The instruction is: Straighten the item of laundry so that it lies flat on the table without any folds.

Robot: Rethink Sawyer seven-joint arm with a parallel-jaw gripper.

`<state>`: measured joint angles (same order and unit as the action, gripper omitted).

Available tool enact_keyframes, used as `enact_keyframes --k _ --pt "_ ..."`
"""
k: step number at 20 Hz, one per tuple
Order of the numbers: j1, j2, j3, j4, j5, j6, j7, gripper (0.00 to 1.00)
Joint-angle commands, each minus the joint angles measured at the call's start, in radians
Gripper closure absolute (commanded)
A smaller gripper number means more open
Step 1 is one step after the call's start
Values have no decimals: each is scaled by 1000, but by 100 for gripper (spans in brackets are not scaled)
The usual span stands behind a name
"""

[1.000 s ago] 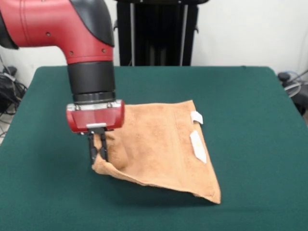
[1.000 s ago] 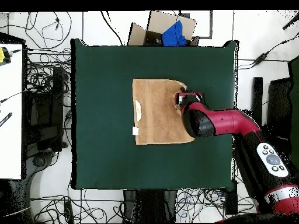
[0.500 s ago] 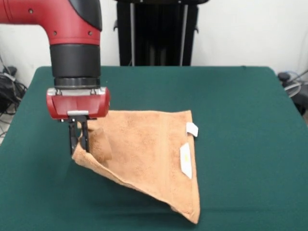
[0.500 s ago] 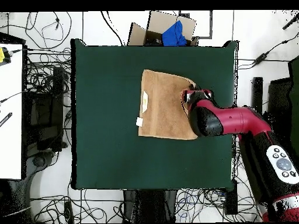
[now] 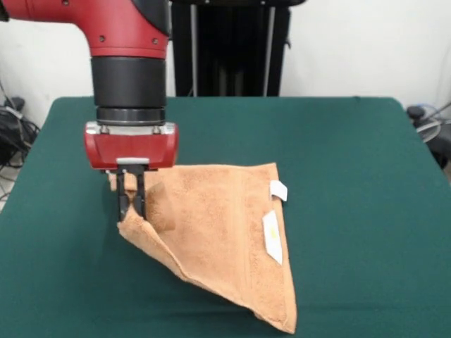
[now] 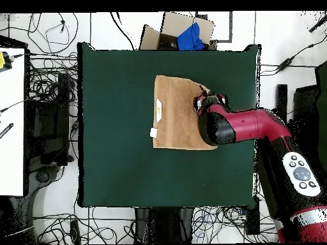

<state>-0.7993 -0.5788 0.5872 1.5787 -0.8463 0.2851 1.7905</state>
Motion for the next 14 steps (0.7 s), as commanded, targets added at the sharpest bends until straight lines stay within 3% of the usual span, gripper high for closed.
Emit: enact_keyframes --k 1,5,8,14 --pt "50 53 -61 -37 -122 -73 -24 0" --pt "-30 106 27 -17 -80 -34 -89 0" --pt "26 87 -50 -34 -103 -27 -34 0" --pt "62 36 -108 -41 -139 -65 -4 0"
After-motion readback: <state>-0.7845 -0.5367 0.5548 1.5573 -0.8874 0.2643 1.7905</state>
